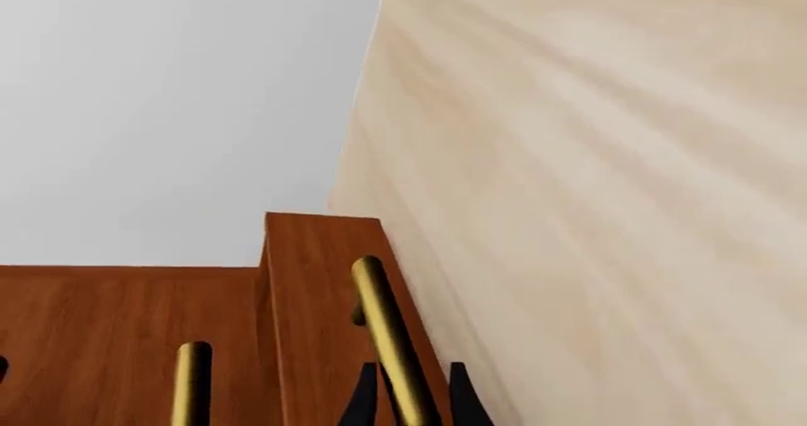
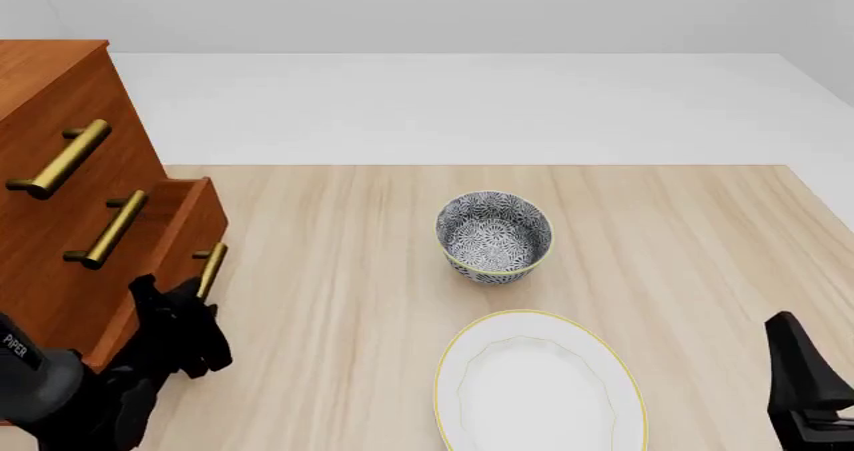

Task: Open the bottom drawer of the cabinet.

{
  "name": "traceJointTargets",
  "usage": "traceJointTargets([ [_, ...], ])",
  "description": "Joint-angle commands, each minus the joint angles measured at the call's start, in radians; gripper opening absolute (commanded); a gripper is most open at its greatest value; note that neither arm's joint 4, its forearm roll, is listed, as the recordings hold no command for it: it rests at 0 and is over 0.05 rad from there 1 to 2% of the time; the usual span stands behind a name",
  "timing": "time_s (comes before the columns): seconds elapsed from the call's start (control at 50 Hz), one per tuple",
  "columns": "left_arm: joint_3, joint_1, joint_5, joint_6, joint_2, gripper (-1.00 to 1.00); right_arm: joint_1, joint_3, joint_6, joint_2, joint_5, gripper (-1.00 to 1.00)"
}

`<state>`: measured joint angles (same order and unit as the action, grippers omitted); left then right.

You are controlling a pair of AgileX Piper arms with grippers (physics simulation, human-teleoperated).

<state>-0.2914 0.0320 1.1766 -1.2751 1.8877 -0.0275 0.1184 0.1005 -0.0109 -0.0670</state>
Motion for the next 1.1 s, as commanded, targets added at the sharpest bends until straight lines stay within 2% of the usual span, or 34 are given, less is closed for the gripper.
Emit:
traceJointTargets([
  [0.02, 0.0, -0.09, 0.043, -0.011, -0.027, -1.0, -0.001, 0.005, 0.002, -0.011, 0.007, 1.0],
  [0.66, -0.024, -0.217, 0.043, -0.014, -0.019, -1.0, -0.001, 0.027, 0.008, -0.099, 0.075, 1.0],
  [1.1, -0.016, -0.284, 0.043, -0.013, -0.025, -1.0, 0.0, 0.039, 0.01, -0.099, 0.063, 1.0],
])
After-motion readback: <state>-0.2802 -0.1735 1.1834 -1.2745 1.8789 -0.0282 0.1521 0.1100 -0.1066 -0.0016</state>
